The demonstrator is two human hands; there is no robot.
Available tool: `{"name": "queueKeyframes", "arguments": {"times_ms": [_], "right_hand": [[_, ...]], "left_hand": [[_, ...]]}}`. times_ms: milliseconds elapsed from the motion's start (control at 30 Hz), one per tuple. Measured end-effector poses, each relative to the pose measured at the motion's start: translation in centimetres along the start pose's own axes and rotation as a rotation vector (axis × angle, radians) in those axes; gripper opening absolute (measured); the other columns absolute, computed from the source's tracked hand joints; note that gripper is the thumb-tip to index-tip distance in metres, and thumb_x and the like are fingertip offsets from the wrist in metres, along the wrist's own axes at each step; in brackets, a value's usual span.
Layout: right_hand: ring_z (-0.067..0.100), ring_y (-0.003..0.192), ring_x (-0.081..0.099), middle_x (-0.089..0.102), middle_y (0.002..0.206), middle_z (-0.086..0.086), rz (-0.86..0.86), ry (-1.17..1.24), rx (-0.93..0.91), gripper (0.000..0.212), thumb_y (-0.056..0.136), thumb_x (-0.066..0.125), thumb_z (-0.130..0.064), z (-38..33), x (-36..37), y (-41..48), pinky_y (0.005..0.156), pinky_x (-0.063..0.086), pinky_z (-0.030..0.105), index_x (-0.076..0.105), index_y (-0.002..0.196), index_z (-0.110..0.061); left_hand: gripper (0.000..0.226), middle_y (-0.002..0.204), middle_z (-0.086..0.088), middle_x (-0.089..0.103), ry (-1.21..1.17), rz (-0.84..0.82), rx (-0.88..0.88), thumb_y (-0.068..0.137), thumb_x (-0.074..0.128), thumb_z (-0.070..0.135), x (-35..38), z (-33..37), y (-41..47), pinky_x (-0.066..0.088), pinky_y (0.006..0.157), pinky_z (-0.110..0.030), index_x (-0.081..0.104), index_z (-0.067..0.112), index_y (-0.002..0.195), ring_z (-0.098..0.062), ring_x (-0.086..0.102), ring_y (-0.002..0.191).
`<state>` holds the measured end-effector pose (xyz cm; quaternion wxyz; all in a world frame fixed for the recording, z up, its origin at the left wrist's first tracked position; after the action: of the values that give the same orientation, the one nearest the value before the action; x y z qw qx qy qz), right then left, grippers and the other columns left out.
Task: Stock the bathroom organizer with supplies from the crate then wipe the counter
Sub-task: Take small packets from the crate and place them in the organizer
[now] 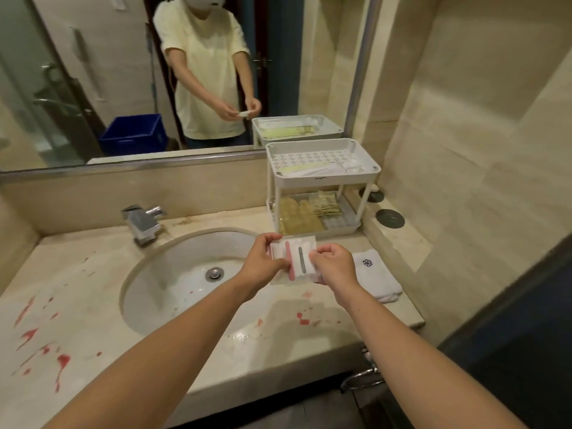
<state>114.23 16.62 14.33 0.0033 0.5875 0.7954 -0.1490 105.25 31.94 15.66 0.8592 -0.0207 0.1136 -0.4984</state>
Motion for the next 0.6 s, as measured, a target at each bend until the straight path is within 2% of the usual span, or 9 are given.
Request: {"name": "queueKeyframes", "arguments": {"times_ms": [167,233,333,467,600], "right_hand": [[0.018,0.071,0.056,0.064,0.082,0.003,0.079,0.017,-0.007,0.009,0.079,0.062,-0.012,0.3,-0.7,1.2,0.061,0.05,0.033,0.06,0.084,-0.02],[0.019,0.075,0.058,0.065,0.089,0.003,0.041,0.039,-0.039,0.025,0.078,0.062,-0.01,0.3,-1.1,1.5,0.065,0.047,0.031,0.056,0.099,-0.023],[0.018,0.092,0.064,0.063,0.107,0.0,-0.111,-0.067,-0.124,0.06,0.078,0.065,-0.007,-0.2,-1.4,2.0,0.068,0.048,0.024,0.043,0.125,-0.037],[0.024,0.106,0.061,0.054,0.12,0.003,-0.201,-0.069,-0.105,0.07,0.076,0.067,0.004,-0.1,-2.1,3.9,0.066,0.058,0.028,0.045,0.124,-0.041],[0.016,0.11,0.052,0.05,0.123,0.003,-0.197,-0.056,-0.084,0.069,0.073,0.068,0.012,-0.4,-3.2,7.4,0.06,0.06,0.032,0.052,0.119,-0.037]], "left_hand": [[0.061,0.109,0.006,0.054,-0.048,-0.062,0.023,0.074,0.067,-0.009,1.9,-0.3,2.3,0.046,0.063,-0.009,0.046,0.025,0.12,-0.004,0.055,0.095],[0.058,0.11,0.004,0.054,-0.066,-0.068,0.016,0.076,0.066,-0.008,2.5,-0.5,3.3,0.047,0.067,-0.012,0.046,0.026,0.119,-0.007,0.056,0.096],[0.057,0.108,0.003,0.055,-0.084,-0.074,-0.01,0.076,0.067,-0.009,3.5,-1.0,4.9,0.047,0.068,-0.016,0.046,0.025,0.118,-0.01,0.057,0.095],[0.059,0.106,0.007,0.054,-0.085,-0.089,-0.039,0.076,0.068,-0.008,5.4,-1.2,7.1,0.046,0.064,-0.013,0.046,0.025,0.119,-0.005,0.055,0.094],[0.059,0.108,0.006,0.052,-0.053,-0.096,-0.023,0.078,0.068,-0.006,7.4,-0.7,9.7,0.046,0.059,-0.006,0.044,0.022,0.125,-0.004,0.053,0.093]]}}
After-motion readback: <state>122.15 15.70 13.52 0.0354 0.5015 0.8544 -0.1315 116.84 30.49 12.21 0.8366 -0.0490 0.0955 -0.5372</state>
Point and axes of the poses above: each hand's wrist, its own y-axis towards the middle knuckle, its own x-axis out of the palm, z = x × y, the point moved 6 cm from there along y, towards the middle knuckle
